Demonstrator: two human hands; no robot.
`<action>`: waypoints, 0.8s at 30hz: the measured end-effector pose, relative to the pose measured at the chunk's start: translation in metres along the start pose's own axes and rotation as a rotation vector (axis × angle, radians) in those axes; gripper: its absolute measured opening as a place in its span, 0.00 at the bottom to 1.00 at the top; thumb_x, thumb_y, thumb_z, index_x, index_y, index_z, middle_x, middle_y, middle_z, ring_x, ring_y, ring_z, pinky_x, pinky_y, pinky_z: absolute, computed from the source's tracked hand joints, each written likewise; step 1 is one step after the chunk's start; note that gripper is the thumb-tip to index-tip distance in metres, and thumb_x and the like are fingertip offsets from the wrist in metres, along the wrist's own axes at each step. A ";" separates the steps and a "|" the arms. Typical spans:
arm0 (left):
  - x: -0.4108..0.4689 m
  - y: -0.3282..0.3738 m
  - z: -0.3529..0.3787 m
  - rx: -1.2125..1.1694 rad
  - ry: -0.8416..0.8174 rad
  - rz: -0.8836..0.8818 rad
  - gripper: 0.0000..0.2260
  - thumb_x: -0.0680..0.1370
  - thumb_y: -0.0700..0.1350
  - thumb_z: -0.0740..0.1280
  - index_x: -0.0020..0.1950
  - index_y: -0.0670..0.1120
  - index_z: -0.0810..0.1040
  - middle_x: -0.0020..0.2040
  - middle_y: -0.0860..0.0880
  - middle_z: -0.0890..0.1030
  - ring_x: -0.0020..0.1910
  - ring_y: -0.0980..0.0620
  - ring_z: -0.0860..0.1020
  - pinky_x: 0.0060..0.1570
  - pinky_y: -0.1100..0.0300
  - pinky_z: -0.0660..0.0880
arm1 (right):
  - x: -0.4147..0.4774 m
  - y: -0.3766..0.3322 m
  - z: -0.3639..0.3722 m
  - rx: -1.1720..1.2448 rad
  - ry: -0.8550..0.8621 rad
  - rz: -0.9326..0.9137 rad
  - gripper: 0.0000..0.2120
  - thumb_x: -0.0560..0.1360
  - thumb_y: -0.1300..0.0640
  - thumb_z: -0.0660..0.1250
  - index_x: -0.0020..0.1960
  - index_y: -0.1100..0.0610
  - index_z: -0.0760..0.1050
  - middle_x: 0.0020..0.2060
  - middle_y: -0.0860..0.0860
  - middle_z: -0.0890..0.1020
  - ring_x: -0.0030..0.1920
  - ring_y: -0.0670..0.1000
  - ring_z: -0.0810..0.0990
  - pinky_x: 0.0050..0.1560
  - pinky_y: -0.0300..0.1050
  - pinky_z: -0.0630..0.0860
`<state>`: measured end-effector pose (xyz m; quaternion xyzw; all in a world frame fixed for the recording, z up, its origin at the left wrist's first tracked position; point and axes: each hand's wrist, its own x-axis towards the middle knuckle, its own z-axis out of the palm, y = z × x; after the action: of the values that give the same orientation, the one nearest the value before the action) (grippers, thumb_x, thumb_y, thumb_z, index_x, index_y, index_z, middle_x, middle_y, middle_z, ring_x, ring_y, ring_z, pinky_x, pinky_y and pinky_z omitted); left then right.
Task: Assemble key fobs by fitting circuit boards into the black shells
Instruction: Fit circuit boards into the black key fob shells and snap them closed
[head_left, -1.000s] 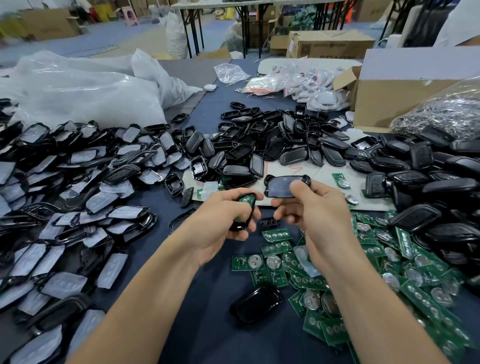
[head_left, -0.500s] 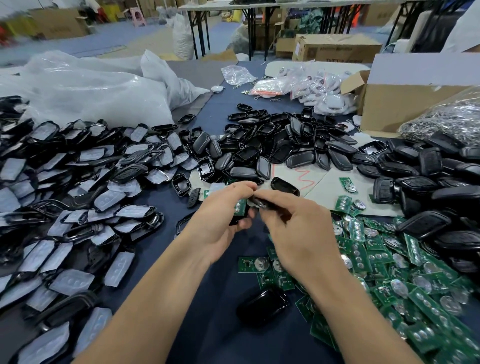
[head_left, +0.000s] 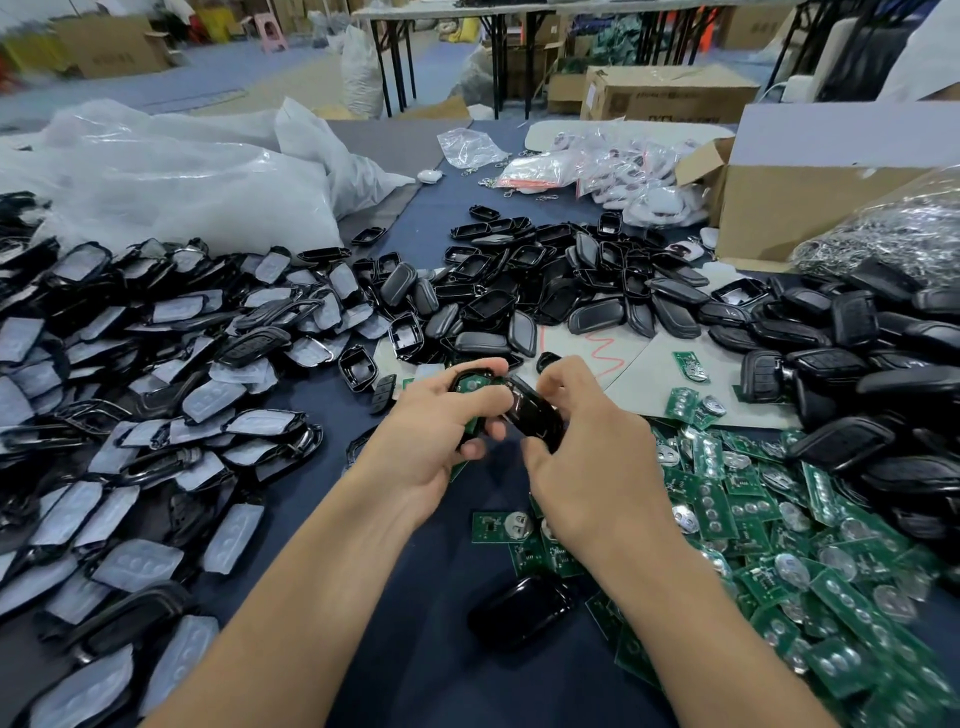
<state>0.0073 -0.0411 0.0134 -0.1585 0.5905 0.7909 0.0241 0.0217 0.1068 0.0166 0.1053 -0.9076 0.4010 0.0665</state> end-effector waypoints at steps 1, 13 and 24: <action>0.000 0.001 -0.001 -0.026 -0.024 -0.024 0.11 0.78 0.32 0.69 0.55 0.45 0.84 0.36 0.50 0.82 0.26 0.56 0.75 0.20 0.67 0.64 | -0.001 -0.001 0.000 -0.013 -0.001 0.001 0.23 0.72 0.60 0.71 0.57 0.40 0.65 0.45 0.47 0.85 0.40 0.56 0.81 0.43 0.50 0.79; -0.007 0.013 -0.006 -0.217 -0.265 -0.205 0.21 0.72 0.36 0.67 0.65 0.42 0.78 0.60 0.48 0.86 0.26 0.59 0.75 0.18 0.72 0.64 | 0.013 0.007 -0.006 0.897 -0.143 0.274 0.16 0.72 0.72 0.72 0.51 0.53 0.85 0.46 0.52 0.89 0.49 0.53 0.87 0.52 0.51 0.85; -0.014 0.008 0.003 0.276 -0.069 0.138 0.13 0.71 0.38 0.72 0.51 0.52 0.88 0.52 0.50 0.88 0.31 0.54 0.77 0.23 0.66 0.64 | 0.019 0.012 -0.007 1.216 -0.315 0.510 0.08 0.80 0.69 0.66 0.52 0.64 0.84 0.50 0.63 0.87 0.52 0.62 0.87 0.46 0.46 0.85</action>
<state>0.0177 -0.0389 0.0254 -0.0855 0.7021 0.7069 0.0114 0.0002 0.1171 0.0168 -0.0360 -0.5160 0.8231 -0.2343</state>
